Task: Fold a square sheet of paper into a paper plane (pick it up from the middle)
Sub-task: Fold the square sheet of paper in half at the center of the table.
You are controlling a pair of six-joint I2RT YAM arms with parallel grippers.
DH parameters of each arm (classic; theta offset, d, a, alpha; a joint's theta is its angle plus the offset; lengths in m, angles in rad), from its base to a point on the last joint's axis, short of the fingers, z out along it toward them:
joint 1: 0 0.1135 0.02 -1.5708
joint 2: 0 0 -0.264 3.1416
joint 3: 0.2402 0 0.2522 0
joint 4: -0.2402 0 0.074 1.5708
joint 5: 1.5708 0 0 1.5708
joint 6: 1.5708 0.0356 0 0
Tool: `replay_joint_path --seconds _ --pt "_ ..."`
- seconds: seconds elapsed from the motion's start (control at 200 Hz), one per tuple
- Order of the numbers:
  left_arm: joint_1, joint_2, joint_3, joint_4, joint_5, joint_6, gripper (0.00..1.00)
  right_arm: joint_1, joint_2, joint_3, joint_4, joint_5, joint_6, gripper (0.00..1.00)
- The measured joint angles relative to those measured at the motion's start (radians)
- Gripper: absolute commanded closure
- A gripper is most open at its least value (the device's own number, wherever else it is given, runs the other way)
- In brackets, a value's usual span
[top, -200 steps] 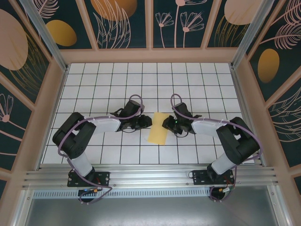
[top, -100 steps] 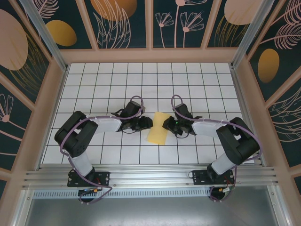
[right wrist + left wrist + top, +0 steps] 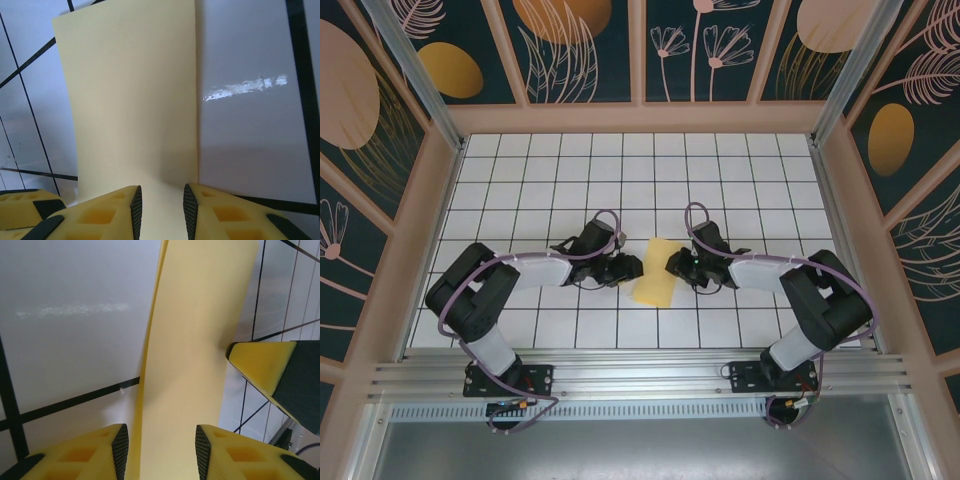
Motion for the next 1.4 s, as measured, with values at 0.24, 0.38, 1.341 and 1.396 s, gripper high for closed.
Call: replay_joint_path --seconds 0.24,0.38,1.341,1.396 --pt "0.000 -0.001 -0.024 0.003 0.043 -0.001 0.56 0.000 -0.001 -0.005 0.008 0.000 0.000 0.67" --pt "0.000 -0.001 -0.027 0.005 0.062 -0.001 0.56 0.000 -0.001 -0.005 0.008 0.000 0.000 0.67" --pt "-0.003 0.171 0.107 0.105 0.162 -0.012 0.63 0.000 -0.030 -0.005 -0.005 -0.006 -0.004 0.63" --pt "-0.003 0.183 0.117 0.103 0.160 -0.008 0.63 0.000 -0.053 -0.005 -0.017 0.001 -0.004 0.63"
